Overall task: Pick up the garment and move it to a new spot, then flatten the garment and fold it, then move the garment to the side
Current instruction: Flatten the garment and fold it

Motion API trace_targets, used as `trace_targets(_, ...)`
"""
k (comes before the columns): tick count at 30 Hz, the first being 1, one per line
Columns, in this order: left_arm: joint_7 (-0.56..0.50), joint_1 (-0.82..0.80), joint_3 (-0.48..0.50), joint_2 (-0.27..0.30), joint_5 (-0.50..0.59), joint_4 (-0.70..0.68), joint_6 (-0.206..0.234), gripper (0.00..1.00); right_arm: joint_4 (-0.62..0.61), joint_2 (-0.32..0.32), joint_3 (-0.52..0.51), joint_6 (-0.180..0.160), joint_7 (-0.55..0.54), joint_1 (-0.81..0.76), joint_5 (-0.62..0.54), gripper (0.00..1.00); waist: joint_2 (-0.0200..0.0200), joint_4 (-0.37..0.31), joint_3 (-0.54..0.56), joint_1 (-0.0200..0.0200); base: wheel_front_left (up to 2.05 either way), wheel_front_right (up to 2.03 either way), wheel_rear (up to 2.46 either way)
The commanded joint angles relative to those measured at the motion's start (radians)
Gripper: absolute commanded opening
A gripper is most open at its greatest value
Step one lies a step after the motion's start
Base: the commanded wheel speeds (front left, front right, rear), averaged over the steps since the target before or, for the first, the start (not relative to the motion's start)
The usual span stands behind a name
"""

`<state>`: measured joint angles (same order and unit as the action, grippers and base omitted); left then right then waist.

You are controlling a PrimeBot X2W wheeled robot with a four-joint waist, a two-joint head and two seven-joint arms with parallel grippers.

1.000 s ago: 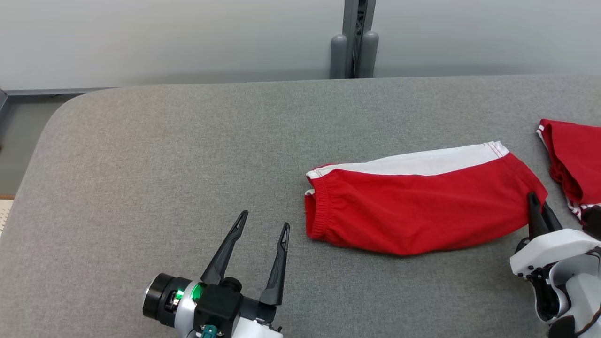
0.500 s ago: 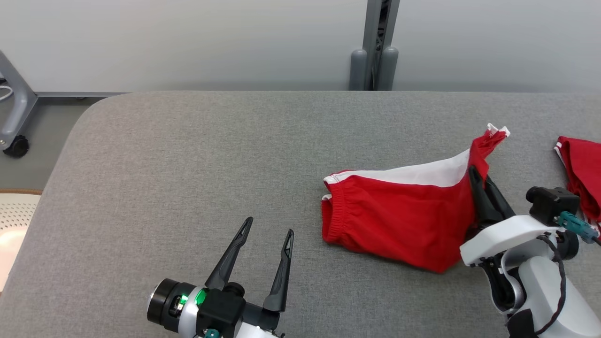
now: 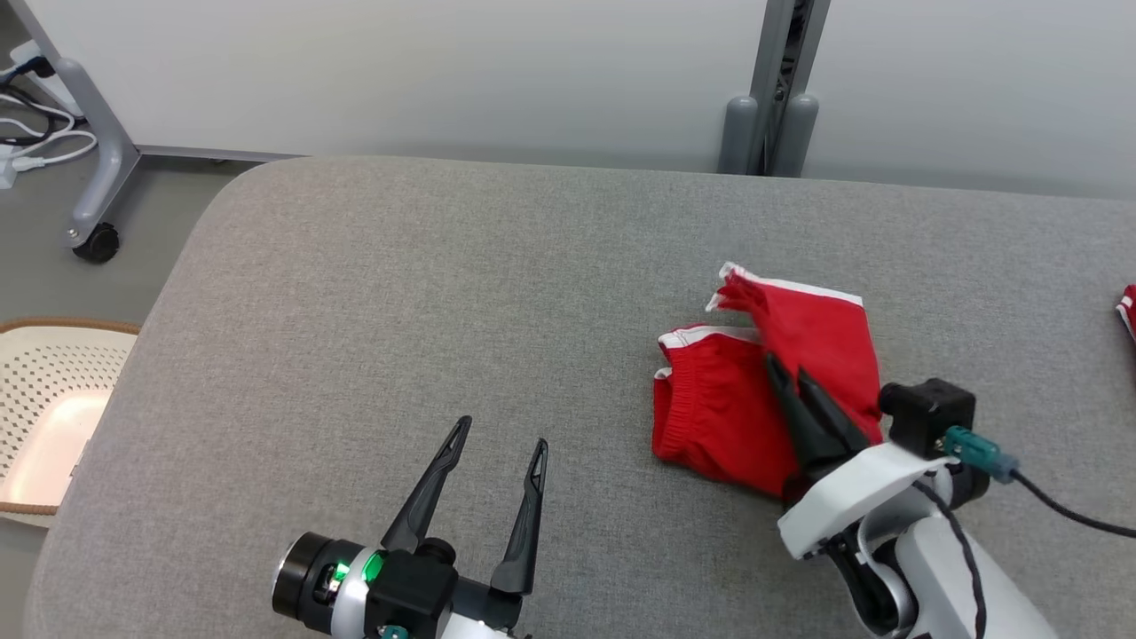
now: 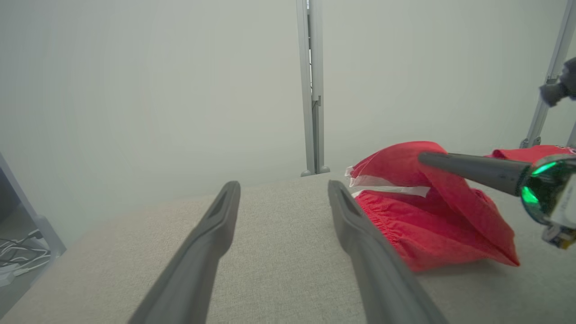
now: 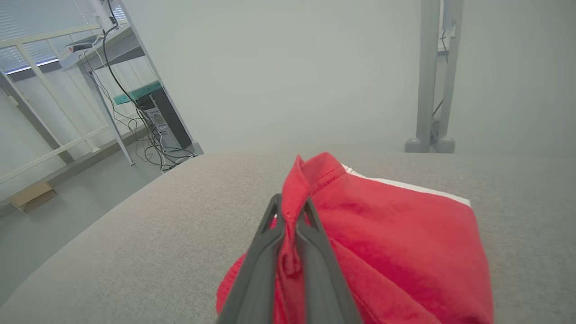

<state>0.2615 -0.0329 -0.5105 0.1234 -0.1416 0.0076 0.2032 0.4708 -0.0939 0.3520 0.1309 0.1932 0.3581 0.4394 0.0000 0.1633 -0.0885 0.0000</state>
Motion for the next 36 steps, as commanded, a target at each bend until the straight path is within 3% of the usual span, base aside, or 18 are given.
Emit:
trace_targets(1,0.004,0.000,0.003,0.001,0.011,0.000,-0.004,1.00,-0.005,0.001,0.012,0.000,-0.007,-0.015,0.001,0.00,0.0000,0.005,-0.005,0.0000,0.00,0.00,0.00)
trace_targets(13,0.004,-0.006,0.012,-0.013,0.018,0.009,-0.015,1.00,-0.025,0.016,0.104,0.000,-0.028,-0.066,-0.016,0.00,0.0000,0.011,-0.020,0.0000,0.00,0.00,0.00)
trace_targets(15,0.004,-0.007,0.014,-0.015,0.018,0.013,-0.016,1.00,-0.029,0.021,0.111,0.000,-0.035,-0.076,-0.008,0.37,0.0000,0.008,-0.018,0.0000,0.00,0.00,0.00)
trace_targets(16,0.004,-0.005,0.015,-0.016,0.018,0.015,-0.017,1.00,-0.031,0.024,0.116,0.000,-0.036,-0.081,-0.006,0.64,0.0000,0.006,-0.015,0.0000,0.00,0.00,0.00)
trace_targets(17,0.004,-0.004,0.017,-0.016,0.017,0.017,-0.019,1.00,-0.035,0.027,0.122,0.000,-0.038,-0.085,0.000,1.00,0.0000,0.004,-0.012,0.0000,0.00,0.00,0.00)
trace_targets(24,0.004,0.020,0.028,-0.012,0.016,0.033,-0.018,1.00,-0.088,0.036,0.129,0.000,-0.020,-0.126,0.030,1.00,0.0000,-0.024,0.023,0.0000,0.00,0.00,0.00)
trace_targets(36,0.004,0.063,0.091,-0.028,-0.071,0.041,0.000,1.00,-0.082,-0.003,-0.017,0.000,0.060,-0.166,-0.102,1.00,0.0000,-0.127,0.087,0.0000,0.00,0.00,0.00)
